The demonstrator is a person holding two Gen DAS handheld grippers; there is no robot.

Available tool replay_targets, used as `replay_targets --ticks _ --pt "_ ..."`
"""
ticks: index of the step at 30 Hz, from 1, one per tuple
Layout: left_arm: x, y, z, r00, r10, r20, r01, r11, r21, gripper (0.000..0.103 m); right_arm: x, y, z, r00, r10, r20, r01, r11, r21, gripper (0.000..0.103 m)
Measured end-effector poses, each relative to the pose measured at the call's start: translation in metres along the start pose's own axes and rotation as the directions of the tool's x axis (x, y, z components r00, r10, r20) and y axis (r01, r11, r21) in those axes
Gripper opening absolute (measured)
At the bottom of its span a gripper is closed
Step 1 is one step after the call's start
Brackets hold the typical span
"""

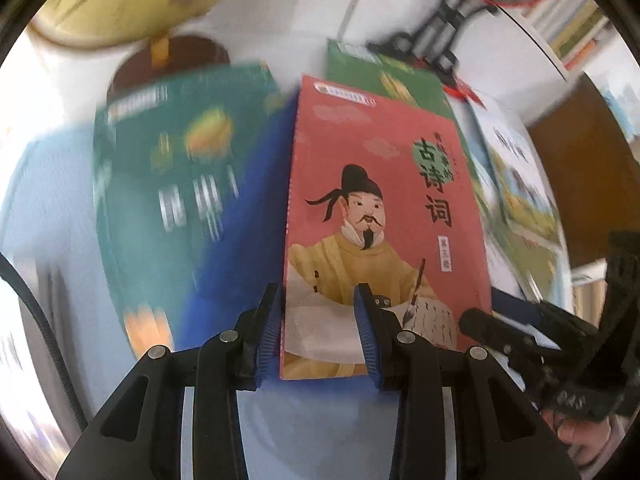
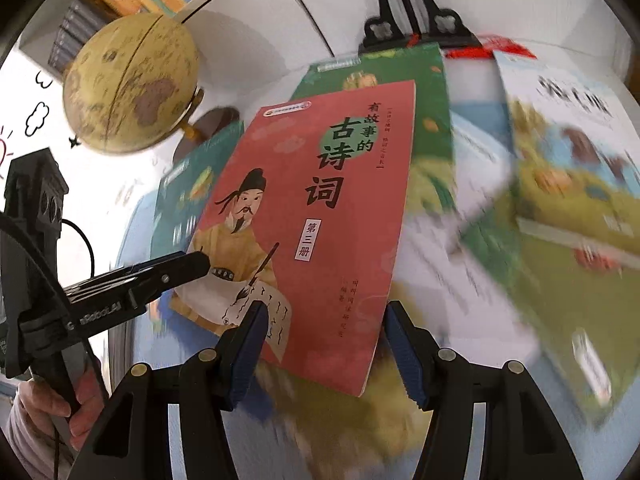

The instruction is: Organize books

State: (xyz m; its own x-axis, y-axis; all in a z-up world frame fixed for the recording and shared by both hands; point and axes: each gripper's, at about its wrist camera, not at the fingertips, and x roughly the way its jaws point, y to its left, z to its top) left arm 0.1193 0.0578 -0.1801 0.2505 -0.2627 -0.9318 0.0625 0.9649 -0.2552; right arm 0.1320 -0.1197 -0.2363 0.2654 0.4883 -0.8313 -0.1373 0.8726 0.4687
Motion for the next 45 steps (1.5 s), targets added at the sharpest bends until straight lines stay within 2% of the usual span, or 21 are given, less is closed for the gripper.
replay_targets --ticks 3,5,6,7,8,11,13,17,21,24,26,28,29,31,32,35,37,38,41,45 --pt "-0.005 -0.003 -0.048 0.993 -0.082 -0.081 0.082 0.997 -0.002 0.033 -0.017 -0.013 -0.047 0.997 0.036 -0.066 -0.034 0.999 0.028 0.059" --pt "0.0 -0.001 -0.076 0.978 -0.143 -0.149 0.142 0.99 -0.018 0.033 -0.022 -0.027 -0.08 0.988 0.089 -0.128 -0.079 0.994 0.081 0.059" --pt "0.004 0.0 -0.085 0.972 -0.155 -0.176 0.153 0.988 -0.023 0.033 -0.024 -0.034 -0.091 0.984 0.119 -0.136 -0.105 0.989 0.105 0.059" --pt "0.007 0.001 -0.089 0.97 -0.16 -0.182 0.159 0.987 -0.02 0.033 -0.03 -0.041 -0.101 0.982 0.158 -0.108 -0.144 0.982 0.124 0.059" --pt "0.005 0.001 -0.09 0.972 -0.167 -0.164 0.168 0.986 -0.009 0.033 -0.031 -0.045 -0.103 0.979 0.174 -0.106 -0.159 0.977 0.141 0.057" --pt "0.009 0.002 -0.083 0.961 -0.209 -0.183 0.208 0.978 -0.024 0.033 -0.027 -0.057 -0.097 0.969 0.233 -0.082 -0.215 0.959 0.187 0.056" --pt "0.011 0.006 -0.074 0.956 -0.236 -0.175 0.231 0.972 -0.049 0.033 -0.025 -0.057 -0.091 0.966 0.248 -0.075 -0.233 0.959 0.163 0.056" --pt "0.008 0.013 -0.069 0.951 -0.266 -0.16 0.255 0.963 -0.088 0.031 -0.023 -0.066 -0.084 0.961 0.265 -0.079 -0.253 0.958 0.135 0.04" --pt "0.007 0.013 -0.07 0.951 -0.262 -0.162 0.254 0.965 -0.069 0.031 -0.02 -0.084 -0.083 0.931 0.359 -0.059 -0.342 0.918 0.201 0.04" --pt "0.016 0.013 -0.066 0.944 -0.271 -0.186 0.26 0.962 -0.082 0.029 -0.015 -0.098 -0.081 0.901 0.431 -0.038 -0.411 0.88 0.238 0.036" --pt "0.018 0.016 -0.062 0.941 -0.28 -0.192 0.265 0.959 -0.097 0.026 -0.013 -0.1 -0.075 0.89 0.452 -0.057 -0.429 0.874 0.226 0.035" --pt "0.019 0.018 -0.061 0.936 -0.288 -0.201 0.272 0.957 -0.104 0.025 -0.012 -0.099 -0.07 0.89 0.449 -0.072 -0.427 0.879 0.21 0.035" --pt "0.018 0.017 -0.061 0.938 -0.28 -0.205 0.266 0.959 -0.095 0.025 -0.011 -0.096 -0.066 0.895 0.438 -0.081 -0.417 0.888 0.192 0.034" --pt "0.018 0.014 -0.061 0.944 -0.258 -0.206 0.246 0.966 -0.083 0.025 -0.01 -0.089 -0.061 0.917 0.388 -0.094 -0.371 0.915 0.156 0.025" --pt "0.017 0.013 -0.06 0.946 -0.251 -0.206 0.239 0.967 -0.086 0.025 -0.009 -0.089 -0.059 0.924 0.368 -0.1 -0.352 0.924 0.148 0.016" --pt "0.018 0.005 -0.057 0.951 -0.235 -0.2 0.224 0.972 -0.075 0.025 -0.012 -0.092 -0.059 0.919 0.38 -0.101 -0.362 0.919 0.157 0.013" --pt "0.009 -0.002 -0.056 0.968 -0.17 -0.186 0.169 0.985 -0.021 0.024 -0.018 -0.087 -0.059 0.918 0.387 -0.089 -0.373 0.917 0.138 0.01" --pt "0.003 -0.007 -0.055 0.975 -0.141 -0.172 0.146 0.989 0.012 0.023 -0.025 -0.082 -0.06 0.909 0.41 -0.074 -0.398 0.907 0.141 0.008" --pt "-0.015 -0.014 -0.052 0.981 -0.14 -0.137 0.148 0.988 0.044 0.023 -0.041 -0.061 -0.056 0.921 0.385 -0.06 -0.38 0.922 0.074 0.007" --pt "-0.036 -0.015 -0.046 0.988 -0.119 -0.099 0.126 0.989 0.07 0.023 -0.064 -0.042 -0.052 0.913 0.406 -0.031 -0.406 0.914 0.024 0.008"
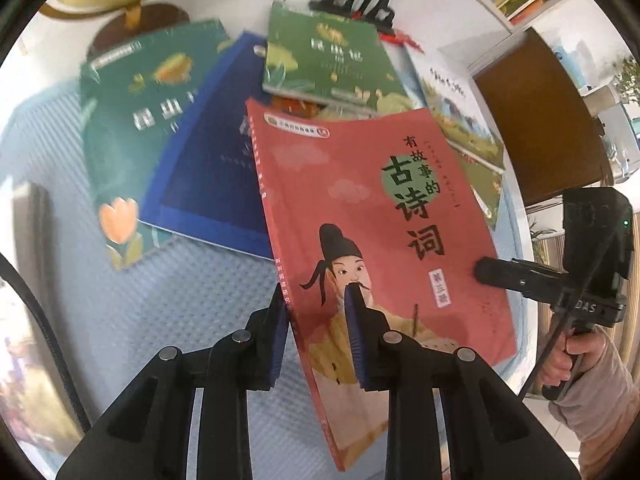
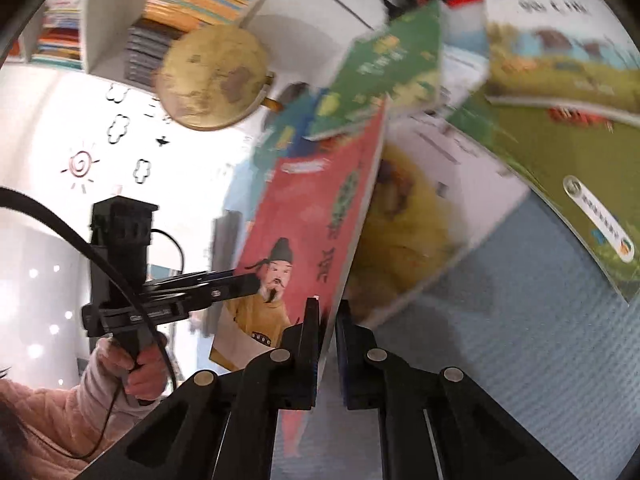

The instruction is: Organize books

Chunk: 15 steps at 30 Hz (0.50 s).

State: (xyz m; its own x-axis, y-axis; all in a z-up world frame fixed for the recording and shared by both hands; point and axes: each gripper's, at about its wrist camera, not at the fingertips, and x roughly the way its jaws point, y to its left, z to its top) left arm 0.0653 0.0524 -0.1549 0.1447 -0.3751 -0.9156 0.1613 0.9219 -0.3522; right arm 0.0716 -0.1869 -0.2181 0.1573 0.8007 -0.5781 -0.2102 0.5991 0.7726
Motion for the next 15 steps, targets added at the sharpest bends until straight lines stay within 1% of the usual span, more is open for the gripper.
replay_targets --ticks 2,4,7,11,15 --pt "-0.012 -0.003 0.0 1.0 0.005 0.024 -0.005 1.0 0.019 0.023 -0.004 0.014 0.002 1.0 -0.006 0.007 0.007 0.999 -0.033 0.008" --pt "-0.023 -0.004 0.0 0.999 0.012 0.045 -0.014 0.999 0.032 0.023 -0.009 0.023 0.004 1.0 0.004 0.018 -0.004 0.999 -0.049 0.008" --pt "-0.044 0.0 -0.002 0.997 0.016 0.08 -0.02 0.999 0.047 0.023 -0.012 0.042 0.009 1.0 0.003 0.03 0.0 0.997 -0.081 0.008" --pt "-0.07 0.02 -0.006 0.993 0.031 0.115 -0.037 0.998 0.044 0.023 -0.005 0.072 0.014 0.999 0.014 0.039 -0.01 0.992 -0.122 0.008" --pt "-0.096 0.049 -0.014 0.987 0.056 0.148 -0.059 0.998 0.017 0.023 0.015 0.102 0.022 0.999 0.026 0.031 -0.02 0.987 -0.162 0.008"
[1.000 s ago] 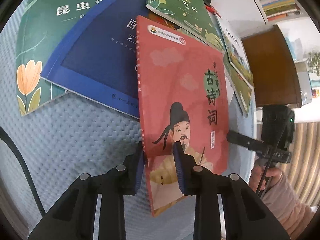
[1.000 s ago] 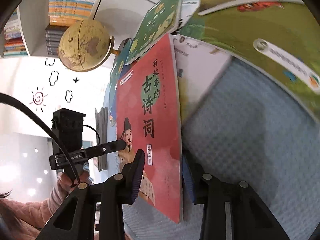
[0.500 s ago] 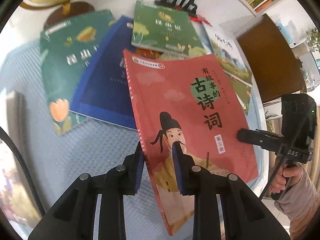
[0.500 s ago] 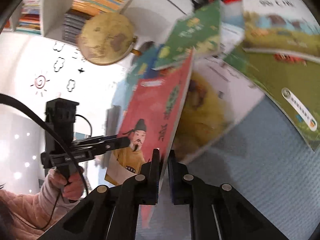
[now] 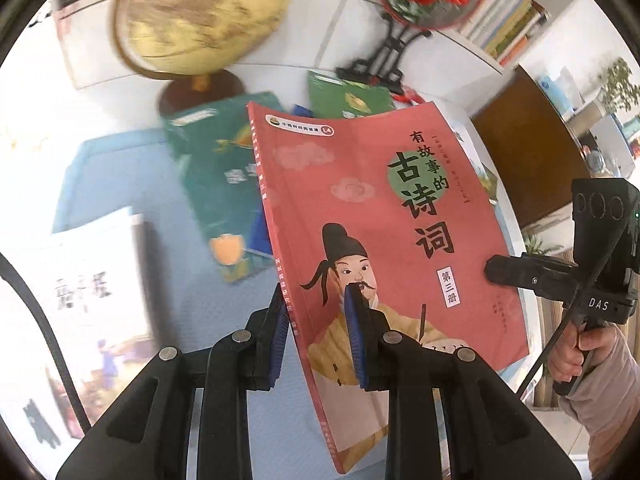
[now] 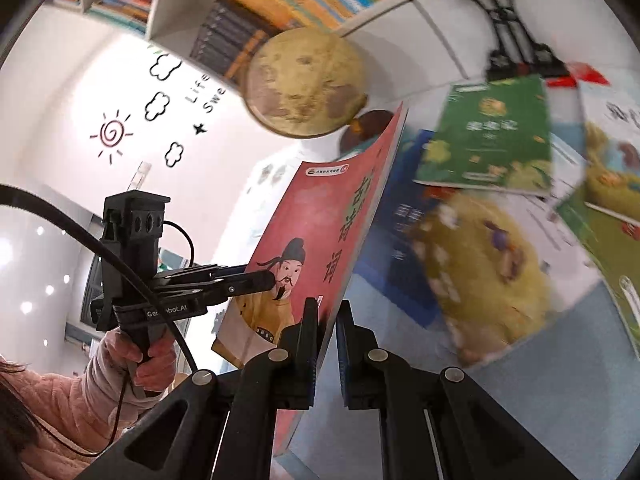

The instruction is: Organize books

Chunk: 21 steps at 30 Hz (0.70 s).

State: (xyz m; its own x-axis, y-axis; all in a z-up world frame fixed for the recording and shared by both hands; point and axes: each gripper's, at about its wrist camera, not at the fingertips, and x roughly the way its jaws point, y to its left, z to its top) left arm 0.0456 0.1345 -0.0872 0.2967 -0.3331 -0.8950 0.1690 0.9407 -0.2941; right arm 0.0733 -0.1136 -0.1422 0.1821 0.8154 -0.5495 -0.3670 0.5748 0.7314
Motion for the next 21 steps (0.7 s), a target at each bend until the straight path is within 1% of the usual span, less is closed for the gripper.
replay_targets --ticks 6,12,16,21 --pt "-0.034 0.056 -0.014 0.998 0.049 0.037 -0.047 0.997 -0.062 0.023 0.046 0.043 0.012 0.999 0.048 -0.024 -0.049 0.998 -0.045 0.009" --pt "-0.059 0.115 -0.033 0.994 0.092 0.06 -0.082 0.986 -0.143 0.023 0.103 0.082 0.018 0.993 0.086 -0.078 -0.093 0.992 -0.082 0.01" --pt "-0.064 0.153 -0.048 0.993 0.107 0.048 -0.096 0.977 -0.191 0.023 0.136 0.101 0.016 0.989 0.095 -0.111 -0.106 0.99 -0.098 0.01" --pt "-0.058 0.185 -0.063 0.992 0.125 0.029 -0.115 0.965 -0.236 0.023 0.175 0.11 0.009 0.985 0.096 -0.142 -0.108 0.991 -0.076 0.01"
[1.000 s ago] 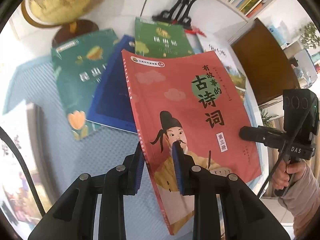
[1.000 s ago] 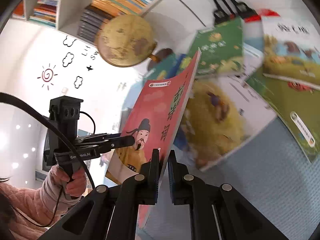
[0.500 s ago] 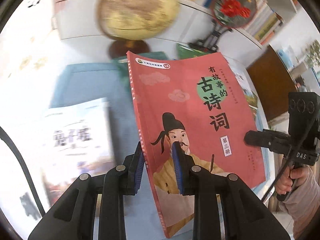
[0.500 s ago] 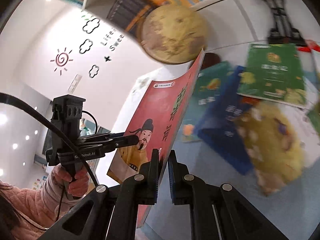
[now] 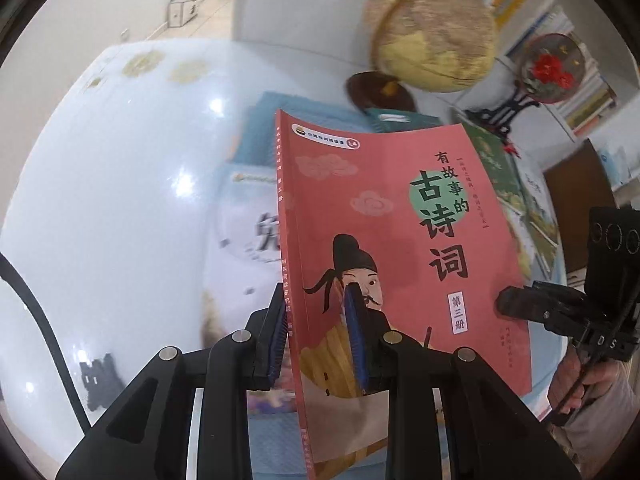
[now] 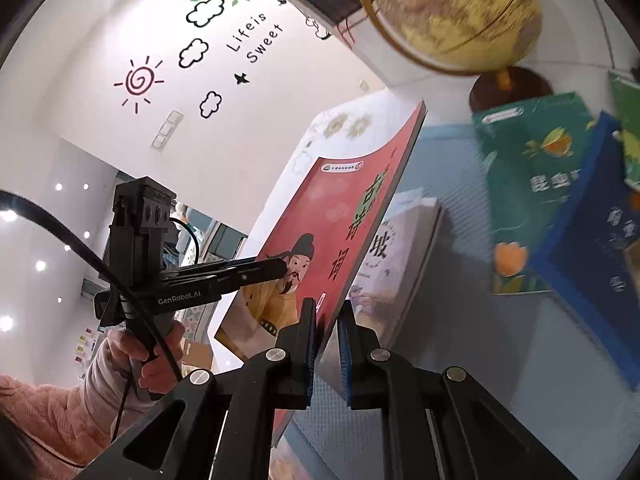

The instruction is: Organize books

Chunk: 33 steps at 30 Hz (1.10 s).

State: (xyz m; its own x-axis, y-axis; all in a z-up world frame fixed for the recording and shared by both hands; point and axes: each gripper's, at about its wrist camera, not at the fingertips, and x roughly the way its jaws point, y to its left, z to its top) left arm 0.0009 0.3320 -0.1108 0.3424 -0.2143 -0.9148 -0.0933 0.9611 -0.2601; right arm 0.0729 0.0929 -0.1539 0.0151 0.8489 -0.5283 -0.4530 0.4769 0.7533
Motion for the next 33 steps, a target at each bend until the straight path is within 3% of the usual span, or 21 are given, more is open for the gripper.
replay_targets --ticks 5,19,23,28,33 --pt "0.017 0.028 -0.007 0.999 -0.014 -0.032 0.012 0.997 -0.072 0.023 0.03 0.002 -0.003 1.0 -0.008 -0.028 0.009 1.0 0.018 0.01" --pt "0.045 0.046 -0.015 0.997 0.018 -0.078 -0.028 0.992 -0.127 0.025 0.07 -0.02 -0.01 0.993 -0.104 -0.063 0.111 0.986 0.123 0.01" --pt "0.048 0.047 -0.013 0.992 0.094 -0.081 -0.104 0.986 -0.129 0.026 0.077 -0.02 -0.013 0.988 -0.132 -0.079 0.14 0.983 0.116 0.01" --pt "0.048 0.049 -0.008 0.987 0.135 -0.089 -0.147 0.979 -0.14 0.03 0.079 -0.023 -0.012 0.987 -0.135 -0.084 0.145 0.981 0.126 0.013" --pt "0.032 0.036 0.005 0.985 0.172 -0.027 -0.174 0.976 -0.128 0.03 0.061 -0.029 -0.01 0.99 -0.127 -0.066 0.136 0.98 0.146 0.017"
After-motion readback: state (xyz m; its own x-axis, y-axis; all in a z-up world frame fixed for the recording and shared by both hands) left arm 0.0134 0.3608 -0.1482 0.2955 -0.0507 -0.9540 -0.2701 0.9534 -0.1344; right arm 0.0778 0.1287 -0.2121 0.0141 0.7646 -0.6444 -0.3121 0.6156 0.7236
